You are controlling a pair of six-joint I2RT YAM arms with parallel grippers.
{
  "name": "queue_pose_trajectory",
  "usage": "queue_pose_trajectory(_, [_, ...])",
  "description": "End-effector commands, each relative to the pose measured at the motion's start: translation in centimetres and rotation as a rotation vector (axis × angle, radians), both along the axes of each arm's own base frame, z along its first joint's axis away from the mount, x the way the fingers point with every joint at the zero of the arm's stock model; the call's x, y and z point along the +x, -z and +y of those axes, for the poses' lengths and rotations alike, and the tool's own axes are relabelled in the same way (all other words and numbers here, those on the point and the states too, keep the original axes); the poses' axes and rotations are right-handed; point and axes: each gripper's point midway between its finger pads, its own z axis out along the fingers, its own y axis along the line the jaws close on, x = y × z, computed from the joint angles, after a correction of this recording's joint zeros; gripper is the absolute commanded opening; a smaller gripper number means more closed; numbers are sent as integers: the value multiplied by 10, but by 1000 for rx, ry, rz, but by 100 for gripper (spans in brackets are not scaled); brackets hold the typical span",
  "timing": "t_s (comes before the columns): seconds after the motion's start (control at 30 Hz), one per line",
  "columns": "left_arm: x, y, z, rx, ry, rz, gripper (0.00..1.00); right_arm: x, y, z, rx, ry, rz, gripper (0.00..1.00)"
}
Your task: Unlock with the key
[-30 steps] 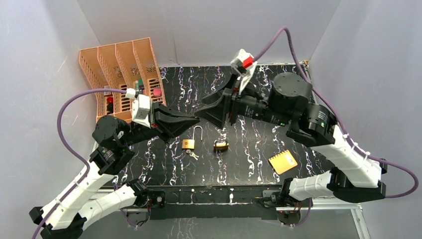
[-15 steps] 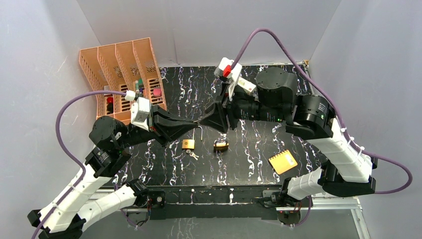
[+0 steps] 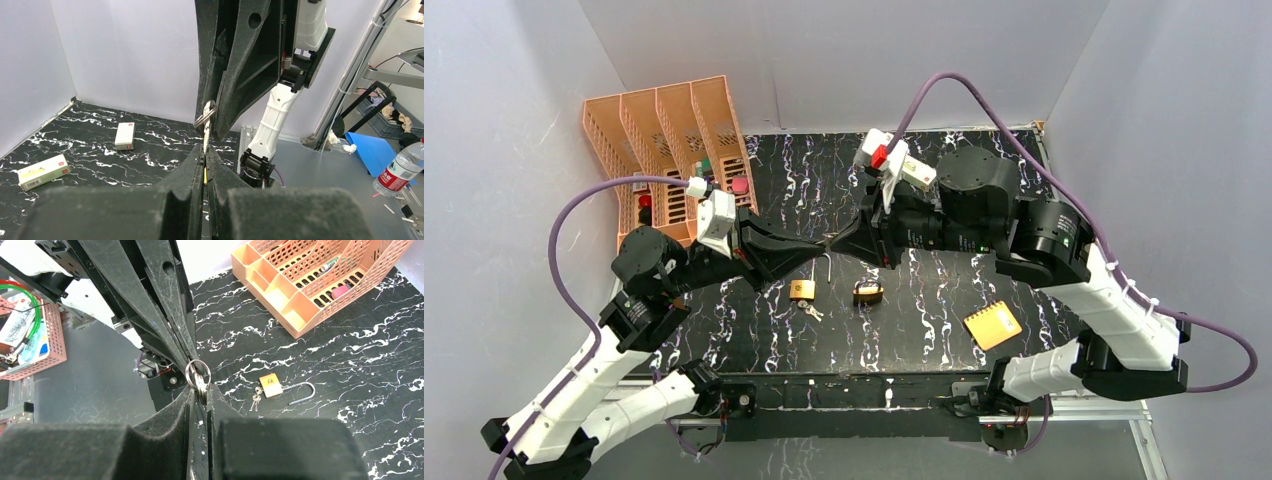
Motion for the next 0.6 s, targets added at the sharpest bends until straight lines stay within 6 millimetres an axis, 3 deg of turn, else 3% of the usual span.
queue_pose_trajectory(0.0, [-8,-25,6,-67,8,-39,0,4,-33,-1,174,39,-29,0])
queue_pose_trajectory(0.13, [-7,-22,5,-92,8,-16,0,0,-52,-7,321,50,-30,0])
queue_pose_trajectory(0.57, [-3,-22,7,-165,-9,25,0,-8,-77,-35,569,78,-32,0])
